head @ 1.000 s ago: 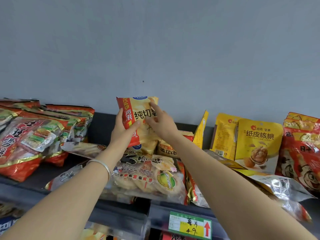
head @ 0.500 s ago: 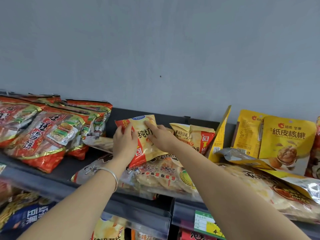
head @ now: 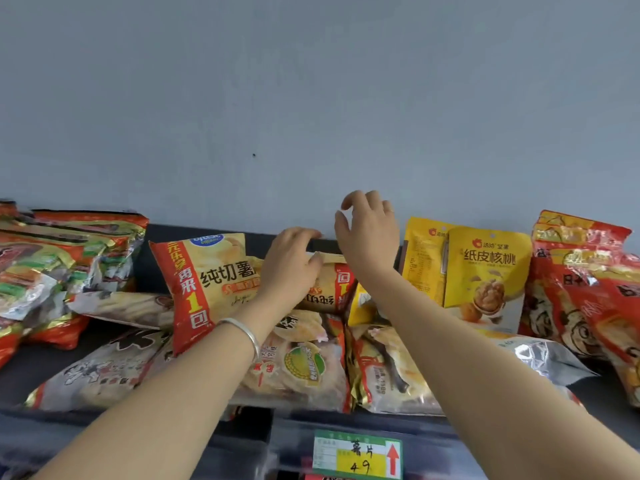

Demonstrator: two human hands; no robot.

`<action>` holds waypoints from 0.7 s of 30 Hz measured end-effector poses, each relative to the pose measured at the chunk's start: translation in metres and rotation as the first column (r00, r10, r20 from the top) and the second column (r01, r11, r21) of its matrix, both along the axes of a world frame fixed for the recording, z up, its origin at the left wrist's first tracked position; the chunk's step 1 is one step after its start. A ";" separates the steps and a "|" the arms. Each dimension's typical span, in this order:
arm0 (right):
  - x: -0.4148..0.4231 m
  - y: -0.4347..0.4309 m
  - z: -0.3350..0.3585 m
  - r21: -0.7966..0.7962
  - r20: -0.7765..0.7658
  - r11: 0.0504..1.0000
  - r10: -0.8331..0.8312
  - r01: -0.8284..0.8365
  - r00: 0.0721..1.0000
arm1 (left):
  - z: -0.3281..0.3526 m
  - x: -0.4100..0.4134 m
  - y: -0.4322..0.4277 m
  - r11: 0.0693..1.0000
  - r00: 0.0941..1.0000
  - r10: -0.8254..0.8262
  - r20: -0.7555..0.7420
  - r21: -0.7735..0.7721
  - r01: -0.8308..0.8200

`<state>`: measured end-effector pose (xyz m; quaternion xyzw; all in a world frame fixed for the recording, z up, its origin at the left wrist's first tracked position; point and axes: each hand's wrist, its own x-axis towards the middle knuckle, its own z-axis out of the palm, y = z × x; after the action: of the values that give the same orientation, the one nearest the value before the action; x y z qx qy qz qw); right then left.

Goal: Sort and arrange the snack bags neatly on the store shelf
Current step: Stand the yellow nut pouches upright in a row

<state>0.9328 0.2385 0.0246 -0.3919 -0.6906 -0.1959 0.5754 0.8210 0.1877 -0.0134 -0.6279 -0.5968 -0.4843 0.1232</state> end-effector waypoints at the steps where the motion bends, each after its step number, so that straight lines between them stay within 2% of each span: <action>1: 0.011 0.005 0.000 -0.067 -0.070 0.997 -0.031 0.026 0.997 | 0.000 0.012 0.006 0.999 0.999 -0.038 -0.010 -0.024 0.037; 3: 0.029 0.012 -0.002 -0.232 -0.237 0.973 -0.062 0.005 0.970 | -0.002 0.031 0.018 0.992 0.994 -0.101 -0.046 -0.076 0.097; 5: 0.037 0.021 -0.006 -0.406 -0.365 0.905 -0.036 -0.125 0.930 | -0.004 0.044 0.030 0.989 0.989 -0.108 -0.096 -0.112 0.097; 8: 0.036 0.037 -0.013 -0.655 -0.396 0.697 0.013 -0.292 0.918 | -0.004 0.054 0.046 0.989 0.988 -0.034 -0.152 -0.151 0.011; 10: 0.033 0.043 -0.015 -0.738 -0.438 0.557 0.032 -0.380 0.898 | -0.005 0.056 0.052 0.980 0.983 0.011 -0.184 -0.193 -0.047; 12: 0.031 0.044 -0.017 -0.803 -0.411 0.459 0.035 -0.380 0.911 | -0.010 0.054 0.057 0.974 0.972 0.029 -0.232 -0.214 -0.080; 13: 0.031 0.045 -0.017 -0.822 -0.370 0.451 0.041 -0.348 0.928 | -0.014 0.052 0.059 0.972 0.969 0.029 -0.243 -0.218 -0.084; 15: 0.033 0.047 -0.018 -0.799 -0.335 0.505 0.074 -0.326 0.939 | -0.018 0.049 0.060 0.971 0.969 0.036 -0.246 -0.220 -0.091; 18: 0.041 0.044 -0.008 -0.715 -0.388 0.608 0.068 -0.347 0.919 | -0.015 0.051 0.060 0.975 0.986 0.048 -0.158 -0.206 -0.081; 21: 0.058 0.041 0.007 -0.572 -0.492 0.685 0.154 -0.451 0.857 | -0.007 0.063 0.057 0.984 0.999 0.007 -0.042 -0.180 -0.014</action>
<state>0.9912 0.2795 0.0321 -0.4806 -0.6350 0.2511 0.5502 0.8842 0.2448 -0.0200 -0.6432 -0.6386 -0.4146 0.0807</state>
